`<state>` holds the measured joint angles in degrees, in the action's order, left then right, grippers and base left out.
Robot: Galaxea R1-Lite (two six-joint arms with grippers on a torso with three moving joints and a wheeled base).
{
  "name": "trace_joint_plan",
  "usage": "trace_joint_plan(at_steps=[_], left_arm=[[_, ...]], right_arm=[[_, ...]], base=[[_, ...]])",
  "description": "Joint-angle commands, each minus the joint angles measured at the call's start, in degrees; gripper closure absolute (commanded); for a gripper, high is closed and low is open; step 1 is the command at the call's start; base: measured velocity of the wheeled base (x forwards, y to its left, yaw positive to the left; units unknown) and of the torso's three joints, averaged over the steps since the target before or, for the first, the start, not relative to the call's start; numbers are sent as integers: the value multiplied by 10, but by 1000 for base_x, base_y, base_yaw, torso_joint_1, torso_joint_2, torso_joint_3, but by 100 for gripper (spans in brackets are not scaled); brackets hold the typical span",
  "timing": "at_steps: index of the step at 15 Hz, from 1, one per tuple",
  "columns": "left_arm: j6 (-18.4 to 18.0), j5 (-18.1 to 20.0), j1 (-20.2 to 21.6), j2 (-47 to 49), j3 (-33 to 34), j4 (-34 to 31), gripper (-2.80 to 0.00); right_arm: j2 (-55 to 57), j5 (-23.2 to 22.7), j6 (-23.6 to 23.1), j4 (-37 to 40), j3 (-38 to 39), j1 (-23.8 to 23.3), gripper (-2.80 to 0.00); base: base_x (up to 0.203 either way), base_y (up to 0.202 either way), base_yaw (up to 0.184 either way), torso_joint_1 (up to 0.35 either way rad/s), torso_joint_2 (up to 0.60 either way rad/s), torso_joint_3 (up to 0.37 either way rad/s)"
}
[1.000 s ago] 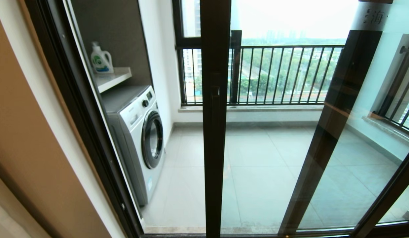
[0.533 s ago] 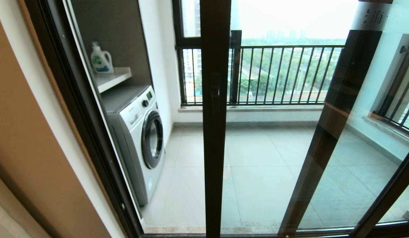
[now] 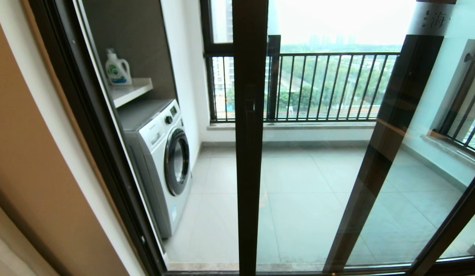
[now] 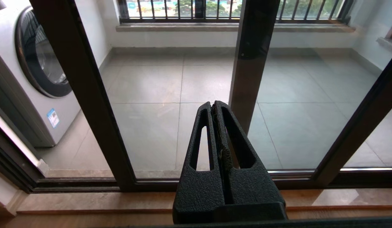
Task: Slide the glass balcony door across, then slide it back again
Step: Open the slid door
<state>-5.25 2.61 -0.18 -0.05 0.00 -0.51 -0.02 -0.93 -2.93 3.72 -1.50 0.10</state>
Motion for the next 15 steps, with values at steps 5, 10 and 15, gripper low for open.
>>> trace_joint_plan(at_steps=[5, 10, 15], left_arm=[[0, 0, 0, 1, 0, 0, 0], [0, 0, 0, 1, 1, 0, 0], [0, 0, 0, 1, 0, 0, 0]], right_arm=[[207, -27, 42, -29, -120, 15, 0], [572, -79, 53, -157, -300, 111, 0], [825, 70, 41, -231, -504, 394, 0]], base=[[0, 0, 0, 0, 0, 0], [0, 0, 0, 0, 0, 0], [0, 0, 0, 0, 0, 0]])
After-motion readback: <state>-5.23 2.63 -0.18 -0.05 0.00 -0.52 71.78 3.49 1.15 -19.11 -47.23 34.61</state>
